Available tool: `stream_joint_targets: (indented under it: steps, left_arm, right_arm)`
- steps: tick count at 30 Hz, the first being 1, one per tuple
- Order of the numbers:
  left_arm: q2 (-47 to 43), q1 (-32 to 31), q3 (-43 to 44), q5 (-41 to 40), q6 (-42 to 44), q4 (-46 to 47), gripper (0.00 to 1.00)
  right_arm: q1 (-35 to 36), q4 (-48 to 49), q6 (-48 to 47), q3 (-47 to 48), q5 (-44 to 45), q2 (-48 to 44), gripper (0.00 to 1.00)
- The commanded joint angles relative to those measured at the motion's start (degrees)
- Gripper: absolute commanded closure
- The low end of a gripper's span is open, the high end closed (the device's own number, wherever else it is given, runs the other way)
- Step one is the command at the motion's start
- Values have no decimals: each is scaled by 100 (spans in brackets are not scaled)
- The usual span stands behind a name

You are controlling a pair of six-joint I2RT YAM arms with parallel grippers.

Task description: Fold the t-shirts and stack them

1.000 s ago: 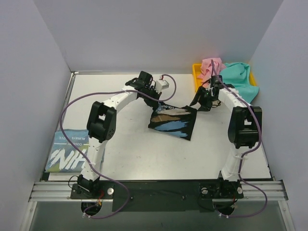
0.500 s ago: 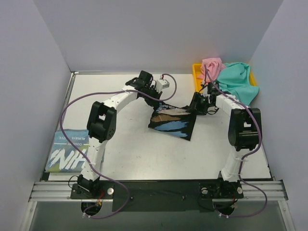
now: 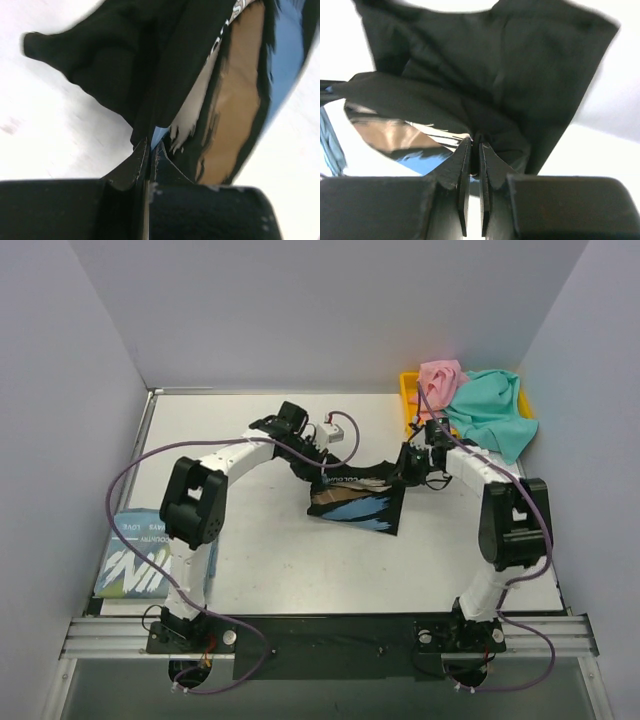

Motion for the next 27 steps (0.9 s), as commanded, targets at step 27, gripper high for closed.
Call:
stream_joint_targets:
  steps: [27]
  left_arm:
    - [-4689, -880, -2082, 1536, 1628, -4472, 100]
  right_arm:
    - [2264, -2892, 1317, -2127, 186, -5964, 100]
